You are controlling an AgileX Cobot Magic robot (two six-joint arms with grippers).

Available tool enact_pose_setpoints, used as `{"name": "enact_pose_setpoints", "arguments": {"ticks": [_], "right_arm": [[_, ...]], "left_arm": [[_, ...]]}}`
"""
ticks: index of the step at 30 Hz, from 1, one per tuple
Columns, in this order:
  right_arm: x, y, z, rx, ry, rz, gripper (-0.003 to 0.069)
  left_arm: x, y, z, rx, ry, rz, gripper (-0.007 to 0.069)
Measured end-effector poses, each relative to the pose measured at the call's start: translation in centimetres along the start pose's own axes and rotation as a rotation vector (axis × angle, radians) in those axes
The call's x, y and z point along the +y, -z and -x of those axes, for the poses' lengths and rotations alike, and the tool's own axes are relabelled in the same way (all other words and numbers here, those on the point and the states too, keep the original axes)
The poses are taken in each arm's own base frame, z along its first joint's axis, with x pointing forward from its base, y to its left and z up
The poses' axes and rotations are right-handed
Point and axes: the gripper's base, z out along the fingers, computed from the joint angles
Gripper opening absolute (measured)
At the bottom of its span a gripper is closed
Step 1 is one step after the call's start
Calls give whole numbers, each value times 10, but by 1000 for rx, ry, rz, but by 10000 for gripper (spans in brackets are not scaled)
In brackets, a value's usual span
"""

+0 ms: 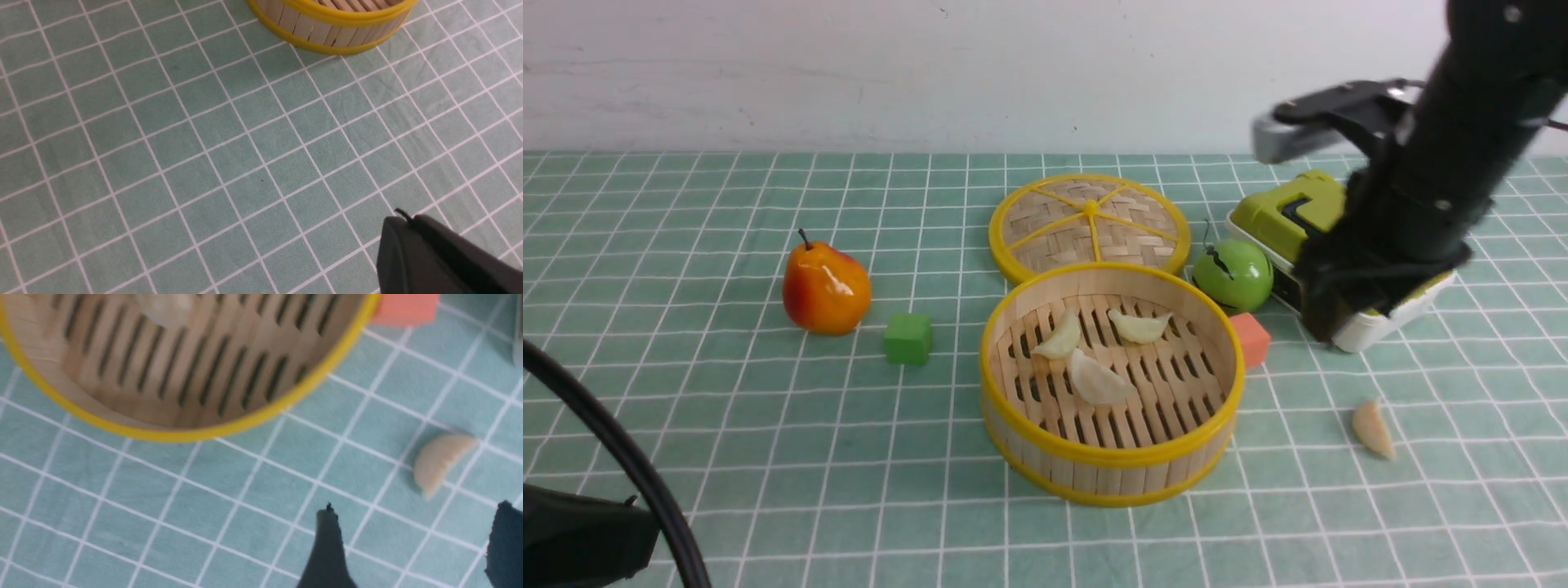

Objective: Put the dumplings into the steamer on the table with the blue tablecloth.
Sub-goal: 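Reach for and grasp a dumpling lying on the table beside the steamer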

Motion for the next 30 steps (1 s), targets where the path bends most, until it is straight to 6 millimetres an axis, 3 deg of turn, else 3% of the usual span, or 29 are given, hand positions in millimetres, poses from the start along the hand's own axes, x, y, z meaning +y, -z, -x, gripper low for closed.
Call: {"name": "enact_pose_setpoints", "arguments": {"ticks": [2, 5, 10, 16, 20, 24, 28, 30], "right_arm": [[-18, -11, -9, 24, -72, 0, 466], [-48, -48, -29, 73, -187, 3, 445], [-61, -91, -31, 71, -231, -9, 441], [-69, -123, -24, 29, -288, -37, 440], [-72, -131, -22, 5, -295, -53, 424], [-73, -131, -20, -16, -313, -57, 355], [-73, -133, -21, -2, -319, -53, 199], [-72, -133, -21, 2, -319, -52, 172]], "left_arm": [[0, 0, 1, -11, -1, -3, -6], [-1, 0, 3, -31, -2, -9, -3], [0, 0, 4, -43, -9, -1, 0], [1, 0, 4, -45, -12, 7, 3], [1, 0, 4, -44, 0, 7, 6], [1, 0, 4, -44, 4, 7, 9], [1, 0, 4, -44, 4, 7, 15], [1, 0, 4, -44, 4, 7, 16]]}}
